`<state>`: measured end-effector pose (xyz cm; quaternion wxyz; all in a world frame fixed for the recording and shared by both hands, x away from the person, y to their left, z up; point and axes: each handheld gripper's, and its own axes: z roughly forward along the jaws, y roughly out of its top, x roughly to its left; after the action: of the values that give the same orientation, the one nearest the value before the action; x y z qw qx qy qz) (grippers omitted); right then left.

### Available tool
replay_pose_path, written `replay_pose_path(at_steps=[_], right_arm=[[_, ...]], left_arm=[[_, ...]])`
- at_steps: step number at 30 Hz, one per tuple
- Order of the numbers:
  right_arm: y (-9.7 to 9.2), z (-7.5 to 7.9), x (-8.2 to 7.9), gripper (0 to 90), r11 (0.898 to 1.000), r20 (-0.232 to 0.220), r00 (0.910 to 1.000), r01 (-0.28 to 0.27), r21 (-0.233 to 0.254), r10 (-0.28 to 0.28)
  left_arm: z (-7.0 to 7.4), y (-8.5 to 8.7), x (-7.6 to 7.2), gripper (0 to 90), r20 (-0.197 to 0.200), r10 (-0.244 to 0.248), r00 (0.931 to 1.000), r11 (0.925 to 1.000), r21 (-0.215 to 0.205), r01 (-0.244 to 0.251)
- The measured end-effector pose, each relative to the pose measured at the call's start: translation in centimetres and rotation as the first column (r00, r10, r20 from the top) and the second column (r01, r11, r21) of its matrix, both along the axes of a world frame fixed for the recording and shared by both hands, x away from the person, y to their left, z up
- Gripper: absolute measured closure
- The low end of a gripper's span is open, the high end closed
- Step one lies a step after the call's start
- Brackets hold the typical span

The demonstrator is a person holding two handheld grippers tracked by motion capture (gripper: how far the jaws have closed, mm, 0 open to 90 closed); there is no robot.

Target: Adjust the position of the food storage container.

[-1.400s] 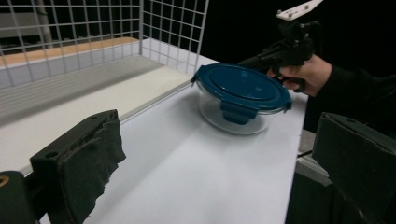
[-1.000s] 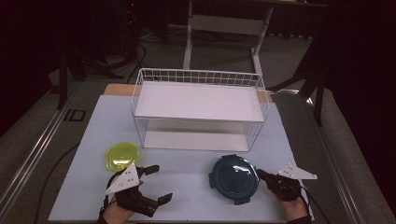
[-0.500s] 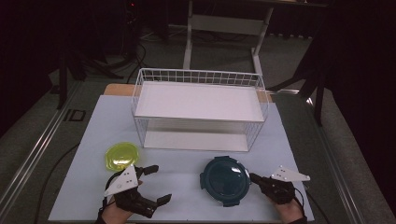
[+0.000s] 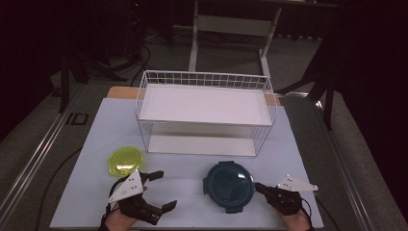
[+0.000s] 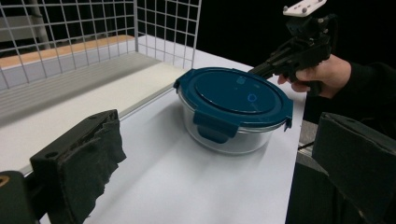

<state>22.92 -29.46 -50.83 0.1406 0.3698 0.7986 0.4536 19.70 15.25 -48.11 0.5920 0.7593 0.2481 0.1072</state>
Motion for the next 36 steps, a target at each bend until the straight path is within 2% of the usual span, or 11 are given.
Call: replay_pose_path(at_steps=[6, 9, 14, 20, 22, 28, 33, 36], right_arm=[[1.6, 0.0, 0.2, 90.0, 0.999, -0.014, 0.9992, -0.038, 0.013, 0.038], [2.4, 0.0, 0.3, 90.0, 0.999, -0.014, 0.9986, -0.051, 0.014, 0.052], [3.5, 0.1, 0.4, 90.0, 0.997, -0.017, 0.9968, -0.078, 0.016, 0.079], [4.7, 0.1, 0.5, 90.0, 0.994, -0.020, 0.9941, -0.106, 0.015, 0.106], [5.5, 0.0, 0.6, 90.0, 0.993, -0.021, 0.9927, -0.119, 0.015, 0.119], [6.6, 0.1, 0.9, 90.0, 0.990, -0.017, 0.9901, -0.139, 0.009, 0.139], [7.4, 0.0, 1.1, 90.0, 0.989, -0.016, 0.9892, -0.146, 0.012, 0.146], [7.5, 0.0, 1.2, 90.0, 0.989, -0.013, 0.9889, -0.148, 0.005, 0.148]], left_arm=[[-0.2, -0.3, 0.1, 2.6, 0.000, 0.005, 1.0000, 1.0000, -0.008, -0.005], [-0.3, -0.6, 0.1, 3.4, 0.011, 0.029, 0.9995, 0.9995, 0.014, -0.030], [-0.4, -0.7, 0.3, 4.3, 0.004, 0.029, 0.9996, 0.9995, 0.013, -0.029], [-0.3, -0.7, 0.5, 5.1, 0.027, 0.029, 0.9992, 0.9985, 0.045, -0.030], [-0.4, -0.5, 0.7, 5.4, 0.013, 0.021, 0.9997, 0.9991, 0.036, -0.022], [-0.5, -0.4, 0.8, 5.5, 0.010, 0.021, 0.9997, 0.9994, 0.027, -0.022], [-0.2, -0.3, 0.9, 6.5, -0.054, 0.031, 0.9981, 0.9993, 0.023, -0.030], [-0.1, -0.3, 0.8, 6.4, -0.053, 0.029, 0.9982, 0.9995, 0.017, -0.028]])
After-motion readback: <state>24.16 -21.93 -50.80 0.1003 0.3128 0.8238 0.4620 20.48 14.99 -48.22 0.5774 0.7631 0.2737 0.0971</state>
